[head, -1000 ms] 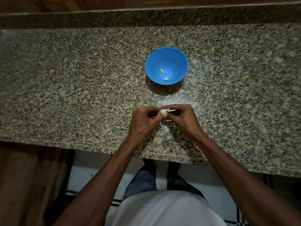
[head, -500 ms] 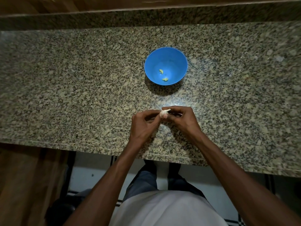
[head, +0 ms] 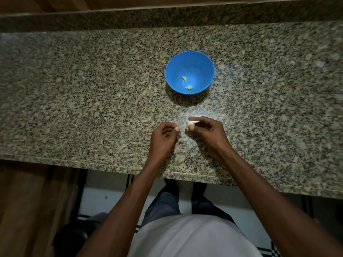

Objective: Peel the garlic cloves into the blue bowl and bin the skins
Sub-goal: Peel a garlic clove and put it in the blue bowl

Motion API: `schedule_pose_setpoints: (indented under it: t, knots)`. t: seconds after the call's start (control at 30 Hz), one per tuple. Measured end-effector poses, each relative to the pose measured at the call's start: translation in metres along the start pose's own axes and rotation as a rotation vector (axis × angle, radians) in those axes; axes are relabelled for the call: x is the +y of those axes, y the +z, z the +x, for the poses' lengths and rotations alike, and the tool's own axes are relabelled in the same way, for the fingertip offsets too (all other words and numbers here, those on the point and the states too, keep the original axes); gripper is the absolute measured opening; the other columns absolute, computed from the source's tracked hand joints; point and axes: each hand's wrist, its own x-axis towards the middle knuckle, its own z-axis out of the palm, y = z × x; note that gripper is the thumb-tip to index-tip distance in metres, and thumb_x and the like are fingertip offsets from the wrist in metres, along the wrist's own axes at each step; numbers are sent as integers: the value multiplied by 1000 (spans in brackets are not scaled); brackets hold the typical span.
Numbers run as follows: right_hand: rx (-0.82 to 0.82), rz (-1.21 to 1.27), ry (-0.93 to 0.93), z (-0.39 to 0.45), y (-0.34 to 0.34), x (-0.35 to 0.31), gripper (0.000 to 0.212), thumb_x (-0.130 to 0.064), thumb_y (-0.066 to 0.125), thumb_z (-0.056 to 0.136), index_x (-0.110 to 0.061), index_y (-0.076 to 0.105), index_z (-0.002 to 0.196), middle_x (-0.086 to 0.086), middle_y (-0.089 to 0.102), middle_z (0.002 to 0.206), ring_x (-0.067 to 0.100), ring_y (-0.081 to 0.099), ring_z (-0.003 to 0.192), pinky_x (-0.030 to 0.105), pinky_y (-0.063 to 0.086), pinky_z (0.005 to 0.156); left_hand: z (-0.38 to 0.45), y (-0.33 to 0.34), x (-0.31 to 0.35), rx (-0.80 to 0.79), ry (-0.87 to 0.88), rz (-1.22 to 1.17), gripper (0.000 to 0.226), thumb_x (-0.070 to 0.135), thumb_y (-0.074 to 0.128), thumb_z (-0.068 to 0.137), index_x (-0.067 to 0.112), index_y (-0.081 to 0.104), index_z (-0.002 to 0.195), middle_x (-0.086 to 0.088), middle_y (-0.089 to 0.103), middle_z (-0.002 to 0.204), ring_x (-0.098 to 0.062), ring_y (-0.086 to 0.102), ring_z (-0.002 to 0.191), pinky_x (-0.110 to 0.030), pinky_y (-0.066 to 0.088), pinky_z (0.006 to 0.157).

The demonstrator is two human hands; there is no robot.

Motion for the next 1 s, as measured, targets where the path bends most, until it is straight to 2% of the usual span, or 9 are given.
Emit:
schedule_pose_setpoints:
  t: [0.13, 0.23, 0.33, 0.47, 0.6, 0.67, 0.77, 0.9, 1.0]
  knots:
    - [-19, -329, -85, 5, -3, -2, 30, -3, 80, 90, -18, 80, 116, 1, 80, 108, 17, 78, 97, 45, 65, 88, -4, -2, -8, 8, 1, 21, 19, 8, 74, 94, 16, 69, 111, -4, 71, 95, -14, 69, 86, -35, 62, 85]
    - [-44, -448, -123, 5, -1, -8, 38, -4, 77, 92, -19, 75, 127, 1, 80, 109, 12, 78, 96, 44, 66, 86, -4, -5, -3, 23, 6, 17, 16, 16, 80, 92, 17, 74, 107, -4, 76, 93, -16, 75, 87, -32, 64, 79]
    - [-50, -574, -252, 3, 1, -15, 41, -7, 74, 95, -14, 70, 135, 4, 78, 117, 11, 76, 101, 43, 65, 89, -3, -10, 1, 50, -6, 4, 18, 19, 82, 90, 13, 75, 105, 0, 78, 95, -9, 76, 86, -24, 62, 76]
    - [6, -627, -270, -3, -2, -20, 37, -13, 73, 98, -12, 71, 134, 5, 76, 123, 12, 73, 107, 34, 61, 95, -2, -20, 4, 23, -29, -65, 18, 14, 76, 94, 10, 76, 112, -4, 79, 105, -17, 77, 95, -28, 63, 82]
    - [53, -546, -246, -12, -7, -20, 26, -23, 73, 98, -18, 77, 123, -4, 79, 107, 2, 75, 88, 27, 62, 76, -5, -25, 4, -27, 24, -34, 19, 15, 75, 96, 15, 79, 114, 4, 79, 110, -11, 75, 103, -27, 61, 86]
    - [-30, -461, -171, -17, -6, -18, 26, -26, 75, 98, -22, 77, 124, -4, 80, 107, 6, 77, 87, 29, 62, 78, -8, -22, 4, -64, 25, -17, 18, 15, 75, 95, 18, 80, 113, 7, 78, 112, -9, 74, 104, -25, 61, 85]
    - [-162, -303, -87, -23, 1, -14, 27, -22, 77, 96, -20, 78, 123, 0, 81, 106, 19, 80, 92, 41, 64, 85, -10, -14, 5, -94, 32, -13, 22, 13, 77, 94, 17, 79, 116, 2, 78, 115, -15, 74, 108, -34, 63, 88]
    - [-141, -132, -54, -27, 3, -12, 20, -7, 75, 95, -3, 79, 114, 9, 81, 101, 24, 79, 91, 37, 64, 85, -12, -5, 5, -55, -26, -90, 34, 8, 81, 90, 14, 71, 122, -7, 78, 106, -18, 76, 101, -41, 63, 91]
    - [-131, -101, -46, -31, 1, -12, 18, -6, 73, 97, 0, 78, 113, 14, 80, 100, 29, 78, 94, 40, 64, 86, -17, -2, 7, -57, -16, -110, 35, 9, 82, 90, 13, 67, 122, -8, 79, 102, -19, 77, 100, -40, 63, 89]
